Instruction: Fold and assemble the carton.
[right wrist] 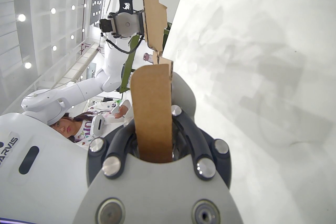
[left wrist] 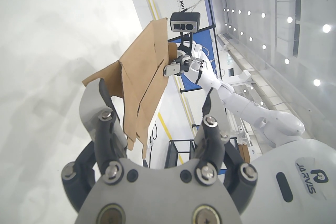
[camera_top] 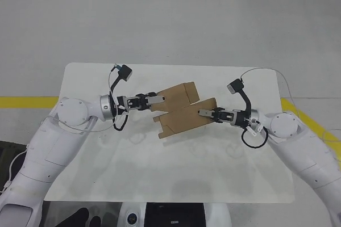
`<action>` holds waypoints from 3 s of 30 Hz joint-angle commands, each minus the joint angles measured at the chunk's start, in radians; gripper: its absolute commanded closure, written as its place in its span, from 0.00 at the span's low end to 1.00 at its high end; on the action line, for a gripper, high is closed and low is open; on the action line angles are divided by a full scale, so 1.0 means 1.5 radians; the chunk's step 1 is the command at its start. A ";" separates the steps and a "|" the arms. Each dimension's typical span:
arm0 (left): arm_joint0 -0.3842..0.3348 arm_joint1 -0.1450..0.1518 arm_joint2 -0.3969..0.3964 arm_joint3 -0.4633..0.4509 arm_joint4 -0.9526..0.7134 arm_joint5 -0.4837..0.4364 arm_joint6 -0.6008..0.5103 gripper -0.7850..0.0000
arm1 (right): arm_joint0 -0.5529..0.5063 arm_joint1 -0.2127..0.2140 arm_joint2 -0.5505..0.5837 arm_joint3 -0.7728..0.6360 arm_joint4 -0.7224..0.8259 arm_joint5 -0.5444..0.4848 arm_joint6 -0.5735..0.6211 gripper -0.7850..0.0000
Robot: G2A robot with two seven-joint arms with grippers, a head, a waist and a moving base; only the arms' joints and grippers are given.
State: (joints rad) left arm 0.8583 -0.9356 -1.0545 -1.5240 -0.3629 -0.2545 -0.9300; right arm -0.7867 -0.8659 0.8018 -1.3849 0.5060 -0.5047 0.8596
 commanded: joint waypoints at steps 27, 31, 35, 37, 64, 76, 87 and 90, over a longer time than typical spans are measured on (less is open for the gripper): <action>-0.011 -0.019 0.025 0.030 0.046 0.037 -0.006 0.77 | -0.028 -0.019 0.050 -0.009 -0.035 0.013 0.022 1.00; -0.014 -0.021 0.026 0.034 0.048 0.038 -0.007 0.96 | -0.032 -0.021 0.056 -0.011 -0.038 0.014 0.024 1.00; -0.015 -0.024 0.026 0.037 0.045 0.035 -0.011 1.00 | -0.036 -0.023 0.062 -0.012 -0.040 0.016 0.029 0.98; -0.015 -0.024 0.024 0.038 0.039 0.032 -0.015 1.00 | -0.039 -0.025 0.065 -0.011 -0.039 0.017 0.030 0.54; -0.001 -0.017 -0.004 -0.006 0.042 -0.073 -0.162 1.00 | -0.014 -0.038 0.059 -0.074 -0.016 -0.139 0.165 0.00; -0.004 -0.021 0.007 -0.017 0.024 -0.083 -0.180 1.00 | 0.040 -0.061 -0.010 0.012 0.040 -0.154 0.149 0.10; -0.008 -0.023 0.006 -0.023 0.008 -0.083 -0.178 1.00 | 0.061 -0.079 -0.063 0.034 0.096 -0.158 0.146 0.33; -0.008 -0.024 0.009 -0.025 0.007 -0.081 -0.180 1.00 | 0.073 -0.084 -0.076 0.041 0.101 -0.157 0.147 0.41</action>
State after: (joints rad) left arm 0.8458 -0.9716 -1.0439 -1.5609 -0.3519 -0.3779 -1.1991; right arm -0.6847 -0.9891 0.6943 -1.3273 0.6545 -0.7417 1.0787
